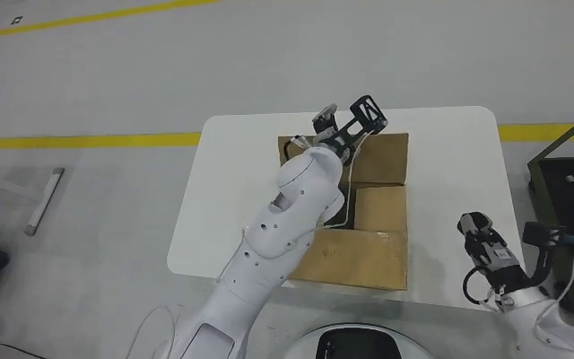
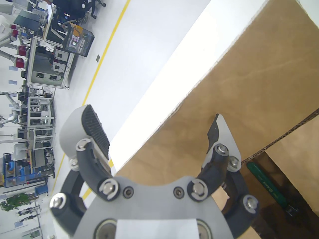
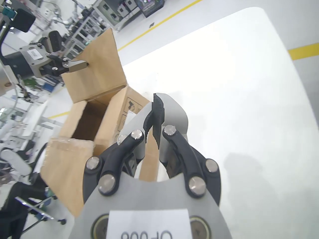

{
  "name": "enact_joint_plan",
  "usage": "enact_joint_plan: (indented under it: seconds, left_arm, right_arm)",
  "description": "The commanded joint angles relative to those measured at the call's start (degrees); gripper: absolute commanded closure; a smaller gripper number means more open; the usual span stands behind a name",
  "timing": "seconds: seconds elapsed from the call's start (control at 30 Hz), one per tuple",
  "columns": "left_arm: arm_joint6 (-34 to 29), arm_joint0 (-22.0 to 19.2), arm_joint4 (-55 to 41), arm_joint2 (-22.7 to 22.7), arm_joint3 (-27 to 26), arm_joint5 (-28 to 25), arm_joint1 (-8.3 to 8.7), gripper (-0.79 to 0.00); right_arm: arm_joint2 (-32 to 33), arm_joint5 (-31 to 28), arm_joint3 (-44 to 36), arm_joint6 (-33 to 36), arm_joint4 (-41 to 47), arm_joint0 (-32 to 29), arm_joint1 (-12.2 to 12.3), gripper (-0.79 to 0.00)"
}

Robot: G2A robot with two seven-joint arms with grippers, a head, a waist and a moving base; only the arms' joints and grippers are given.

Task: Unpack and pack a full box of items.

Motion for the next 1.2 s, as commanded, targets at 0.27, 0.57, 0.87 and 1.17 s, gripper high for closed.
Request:
enact_joint_plan:
  seconds: [0.27,0.57,0.87,1.17]
  left_arm:
    - [-5.13,21.24,1.23,-10.84,-26.87,-2.71,3.32,-0.785]
    - [-5.38,34.67,4.21,-18.13,-38.69,0.58,4.88,-0.785]
    - [-4.09,36.88,5.56,-20.72,-40.36,1.07,5.32,-0.785]
    - [-4.09,36.88,5.56,-20.72,-40.36,1.07,5.32,-0.785]
  right_arm:
    - [5.57,-22.56,1.34,9.98,3.44,-0.25,1.5,0.0]
    - [5.11,-22.85,1.36,10.75,2.12,-0.1,1.58,0.0]
    - [-0.61,-21.4,2.64,12.96,0.54,2.18,1.76,-0.292]
    - [-3.79,-19.36,2.87,13.81,-0.86,3.85,1.96,-0.299]
